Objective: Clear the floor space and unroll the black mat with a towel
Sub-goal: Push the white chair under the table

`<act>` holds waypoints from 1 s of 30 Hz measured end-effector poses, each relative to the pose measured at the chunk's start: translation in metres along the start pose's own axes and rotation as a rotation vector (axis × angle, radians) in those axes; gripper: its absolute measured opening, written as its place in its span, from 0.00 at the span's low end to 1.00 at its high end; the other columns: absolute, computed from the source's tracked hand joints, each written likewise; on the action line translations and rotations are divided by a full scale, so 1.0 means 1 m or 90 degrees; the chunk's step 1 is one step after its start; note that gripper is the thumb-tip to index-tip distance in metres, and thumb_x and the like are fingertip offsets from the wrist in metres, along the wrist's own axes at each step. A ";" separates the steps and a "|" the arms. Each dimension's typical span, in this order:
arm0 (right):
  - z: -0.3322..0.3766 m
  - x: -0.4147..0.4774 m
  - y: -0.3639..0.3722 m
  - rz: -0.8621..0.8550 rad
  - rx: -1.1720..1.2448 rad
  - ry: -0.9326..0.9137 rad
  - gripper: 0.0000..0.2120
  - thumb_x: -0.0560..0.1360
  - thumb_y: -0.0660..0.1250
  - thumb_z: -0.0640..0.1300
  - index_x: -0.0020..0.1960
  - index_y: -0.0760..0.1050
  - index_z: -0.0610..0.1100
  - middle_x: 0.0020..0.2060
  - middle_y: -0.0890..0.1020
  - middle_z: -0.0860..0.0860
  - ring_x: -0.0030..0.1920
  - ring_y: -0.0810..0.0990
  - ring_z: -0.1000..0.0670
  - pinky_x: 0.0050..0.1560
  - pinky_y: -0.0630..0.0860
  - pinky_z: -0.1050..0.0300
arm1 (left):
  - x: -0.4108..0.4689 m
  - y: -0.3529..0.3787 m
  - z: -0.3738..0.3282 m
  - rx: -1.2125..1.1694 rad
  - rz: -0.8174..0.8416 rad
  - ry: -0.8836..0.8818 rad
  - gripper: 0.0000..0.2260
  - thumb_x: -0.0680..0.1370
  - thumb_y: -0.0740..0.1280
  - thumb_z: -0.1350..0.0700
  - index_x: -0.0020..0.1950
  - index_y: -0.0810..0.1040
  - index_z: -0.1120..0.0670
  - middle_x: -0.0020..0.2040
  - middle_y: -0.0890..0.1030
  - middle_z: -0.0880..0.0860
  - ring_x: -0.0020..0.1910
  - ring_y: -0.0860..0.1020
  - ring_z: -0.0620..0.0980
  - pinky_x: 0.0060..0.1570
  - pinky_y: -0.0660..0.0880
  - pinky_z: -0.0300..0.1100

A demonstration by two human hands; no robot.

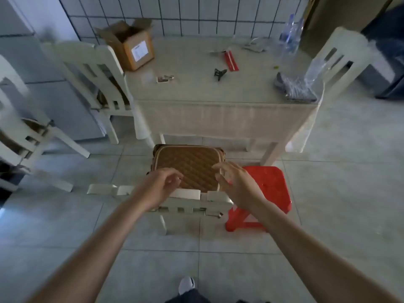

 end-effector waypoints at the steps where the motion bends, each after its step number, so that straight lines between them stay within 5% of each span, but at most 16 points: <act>1: 0.013 0.009 0.019 0.018 0.002 0.009 0.13 0.79 0.61 0.48 0.62 0.75 0.50 0.60 0.77 0.56 0.58 0.76 0.56 0.54 0.73 0.59 | -0.003 -0.010 0.021 0.022 0.020 -0.033 0.08 0.80 0.63 0.51 0.55 0.80 0.47 0.50 0.80 0.43 0.48 0.78 0.42 0.46 0.73 0.37; 5: 0.039 0.030 0.074 0.184 -0.019 0.083 0.13 0.78 0.61 0.50 0.61 0.75 0.51 0.59 0.79 0.55 0.57 0.78 0.54 0.58 0.75 0.53 | -0.011 -0.027 0.086 0.075 0.174 -0.168 0.11 0.81 0.58 0.47 0.41 0.75 0.45 0.44 0.80 0.50 0.45 0.78 0.50 0.42 0.70 0.44; 10: 0.051 0.045 0.109 0.415 -0.043 0.198 0.24 0.81 0.49 0.59 0.66 0.73 0.48 0.64 0.77 0.46 0.64 0.74 0.43 0.65 0.68 0.50 | 0.003 -0.037 0.110 0.154 0.286 -0.260 0.20 0.81 0.52 0.43 0.38 0.74 0.51 0.41 0.77 0.54 0.43 0.74 0.53 0.39 0.64 0.44; 12: 0.052 0.056 0.121 0.482 -0.066 0.246 0.28 0.81 0.45 0.60 0.71 0.69 0.45 0.70 0.71 0.43 0.69 0.69 0.42 0.67 0.62 0.50 | 0.015 -0.029 0.115 0.134 0.368 -0.303 0.19 0.80 0.53 0.42 0.49 0.79 0.51 0.53 0.79 0.54 0.51 0.75 0.54 0.48 0.67 0.44; 14: 0.049 0.067 0.129 0.550 -0.062 0.291 0.29 0.80 0.47 0.62 0.73 0.65 0.46 0.74 0.65 0.43 0.72 0.64 0.43 0.70 0.58 0.49 | 0.025 -0.021 0.117 0.068 0.452 -0.338 0.22 0.80 0.55 0.41 0.66 0.74 0.51 0.68 0.73 0.54 0.64 0.73 0.55 0.61 0.68 0.47; 17: 0.040 0.082 0.140 0.629 -0.061 0.329 0.30 0.80 0.50 0.61 0.77 0.57 0.47 0.77 0.56 0.47 0.76 0.55 0.45 0.73 0.52 0.49 | 0.040 -0.014 0.128 0.019 0.580 -0.379 0.25 0.80 0.57 0.41 0.74 0.66 0.50 0.74 0.67 0.51 0.72 0.66 0.53 0.68 0.63 0.49; 19: 0.032 0.092 0.146 0.675 -0.083 0.344 0.30 0.80 0.53 0.60 0.77 0.56 0.46 0.77 0.57 0.47 0.76 0.57 0.46 0.71 0.56 0.50 | 0.048 -0.009 0.140 0.092 0.646 -0.391 0.29 0.76 0.58 0.35 0.74 0.67 0.47 0.73 0.68 0.50 0.70 0.69 0.53 0.69 0.65 0.50; 22: 0.019 0.097 0.162 0.733 -0.138 0.388 0.30 0.79 0.55 0.59 0.76 0.59 0.43 0.74 0.63 0.46 0.72 0.65 0.44 0.58 0.66 0.54 | 0.051 0.005 0.156 0.130 0.686 -0.437 0.29 0.75 0.60 0.35 0.70 0.69 0.51 0.60 0.79 0.54 0.52 0.80 0.51 0.50 0.76 0.45; 25: -0.002 0.099 0.186 0.752 -0.162 0.434 0.34 0.77 0.57 0.61 0.76 0.57 0.43 0.75 0.61 0.46 0.71 0.67 0.44 0.63 0.66 0.52 | 0.055 0.018 0.158 0.078 0.744 -0.513 0.28 0.80 0.57 0.39 0.73 0.65 0.56 0.46 0.83 0.57 0.42 0.82 0.52 0.43 0.76 0.43; 30: -0.012 0.095 0.195 0.788 -0.108 0.482 0.31 0.78 0.55 0.60 0.75 0.60 0.43 0.69 0.71 0.43 0.65 0.73 0.43 0.68 0.66 0.49 | 0.057 0.011 0.155 0.133 0.755 -0.536 0.32 0.79 0.55 0.36 0.75 0.61 0.57 0.43 0.84 0.56 0.38 0.82 0.51 0.39 0.75 0.42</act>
Point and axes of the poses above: each hand's wrist, its own x-axis towards the middle knuckle, its own y-axis out of the palm, z = x × y, the point moved 3 cm from there along x, towards the middle knuckle
